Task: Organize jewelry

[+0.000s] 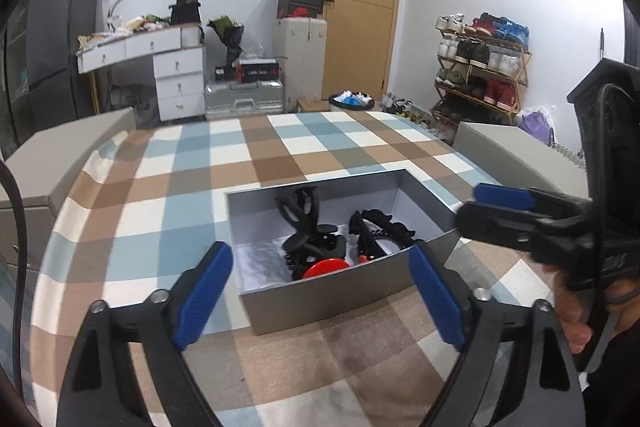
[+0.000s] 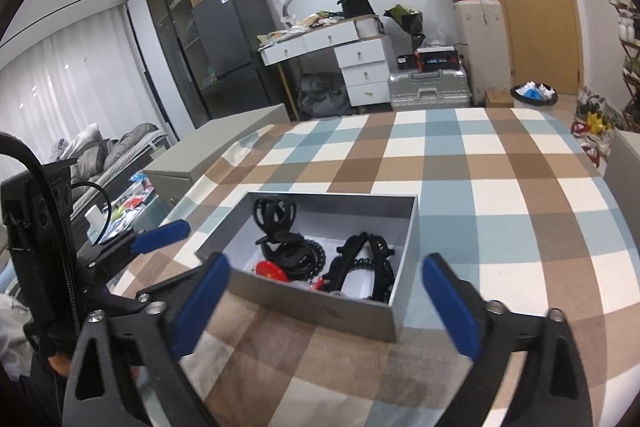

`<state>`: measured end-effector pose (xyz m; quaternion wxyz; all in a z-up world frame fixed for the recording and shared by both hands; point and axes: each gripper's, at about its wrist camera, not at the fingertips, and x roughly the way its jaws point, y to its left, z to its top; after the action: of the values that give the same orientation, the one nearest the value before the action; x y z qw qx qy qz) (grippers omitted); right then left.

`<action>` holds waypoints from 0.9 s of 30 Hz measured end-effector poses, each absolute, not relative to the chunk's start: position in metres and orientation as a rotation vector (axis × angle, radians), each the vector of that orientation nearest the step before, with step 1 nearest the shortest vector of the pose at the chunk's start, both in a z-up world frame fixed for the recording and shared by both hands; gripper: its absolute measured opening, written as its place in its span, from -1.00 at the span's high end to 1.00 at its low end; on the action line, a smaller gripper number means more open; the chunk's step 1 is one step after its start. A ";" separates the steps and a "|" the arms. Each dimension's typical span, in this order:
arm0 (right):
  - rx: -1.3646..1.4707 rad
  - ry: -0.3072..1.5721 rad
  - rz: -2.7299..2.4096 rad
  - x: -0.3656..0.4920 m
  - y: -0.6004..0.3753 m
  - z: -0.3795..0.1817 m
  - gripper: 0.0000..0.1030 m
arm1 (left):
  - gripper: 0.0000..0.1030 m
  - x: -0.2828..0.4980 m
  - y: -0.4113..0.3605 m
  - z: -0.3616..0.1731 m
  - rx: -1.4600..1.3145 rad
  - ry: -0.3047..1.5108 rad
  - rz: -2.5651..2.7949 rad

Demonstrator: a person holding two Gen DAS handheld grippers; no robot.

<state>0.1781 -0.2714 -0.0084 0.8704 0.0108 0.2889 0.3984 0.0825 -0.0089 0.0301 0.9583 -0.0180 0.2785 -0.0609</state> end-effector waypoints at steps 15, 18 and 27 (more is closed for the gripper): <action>0.014 0.417 0.838 0.137 -0.299 -0.009 -1.00 | -0.97 0.047 0.003 0.027 -0.078 0.434 -0.060; 0.012 0.376 0.828 0.134 -0.298 -0.009 -1.00 | -0.97 0.043 0.001 0.024 -0.058 0.424 -0.060; -0.038 0.340 0.807 0.129 -0.293 -0.017 -1.00 | -0.97 0.042 -0.001 0.020 -0.037 0.422 -0.067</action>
<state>0.1288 -0.2930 -0.0169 0.9054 -0.0185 0.1647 0.3908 0.0421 -0.0011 0.0203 0.9771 -0.0186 0.2095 -0.0331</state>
